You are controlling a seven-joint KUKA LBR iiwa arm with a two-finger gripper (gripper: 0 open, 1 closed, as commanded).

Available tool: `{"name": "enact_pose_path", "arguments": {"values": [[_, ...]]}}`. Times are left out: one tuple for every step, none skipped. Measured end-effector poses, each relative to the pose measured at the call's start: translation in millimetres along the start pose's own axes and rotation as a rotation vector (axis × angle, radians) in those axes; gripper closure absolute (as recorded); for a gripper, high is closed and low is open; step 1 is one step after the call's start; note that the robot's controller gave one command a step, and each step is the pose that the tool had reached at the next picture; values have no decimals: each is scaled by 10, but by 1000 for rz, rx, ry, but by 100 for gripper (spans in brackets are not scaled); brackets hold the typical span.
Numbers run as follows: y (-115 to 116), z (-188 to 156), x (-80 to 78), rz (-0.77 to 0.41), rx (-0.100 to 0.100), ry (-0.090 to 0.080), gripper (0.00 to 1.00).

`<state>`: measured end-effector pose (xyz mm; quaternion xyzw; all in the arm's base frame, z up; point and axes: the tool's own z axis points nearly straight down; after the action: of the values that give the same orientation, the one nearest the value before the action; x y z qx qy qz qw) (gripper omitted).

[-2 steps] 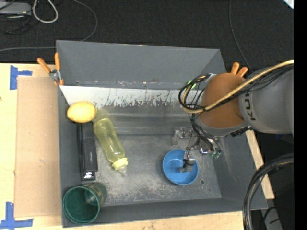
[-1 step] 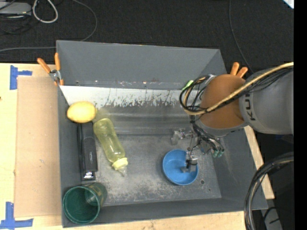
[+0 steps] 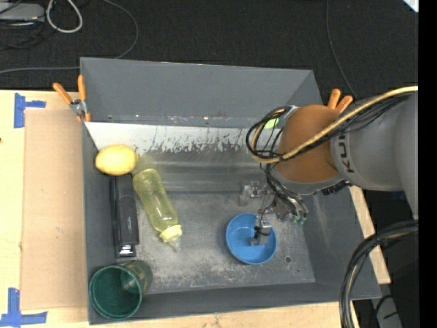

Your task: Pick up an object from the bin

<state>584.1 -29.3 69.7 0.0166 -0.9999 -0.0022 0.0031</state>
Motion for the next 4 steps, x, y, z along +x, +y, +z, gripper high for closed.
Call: {"name": "enact_pose_path", "arguments": {"values": [[-38, -4, -206, 117, 4, -8, 0], [4, -5, -165, 84, 4, -6, 0], [14, -5, -149, 21, 2, -7, 100], [-11, -6, -172, 31, 3, -8, 100]]}}
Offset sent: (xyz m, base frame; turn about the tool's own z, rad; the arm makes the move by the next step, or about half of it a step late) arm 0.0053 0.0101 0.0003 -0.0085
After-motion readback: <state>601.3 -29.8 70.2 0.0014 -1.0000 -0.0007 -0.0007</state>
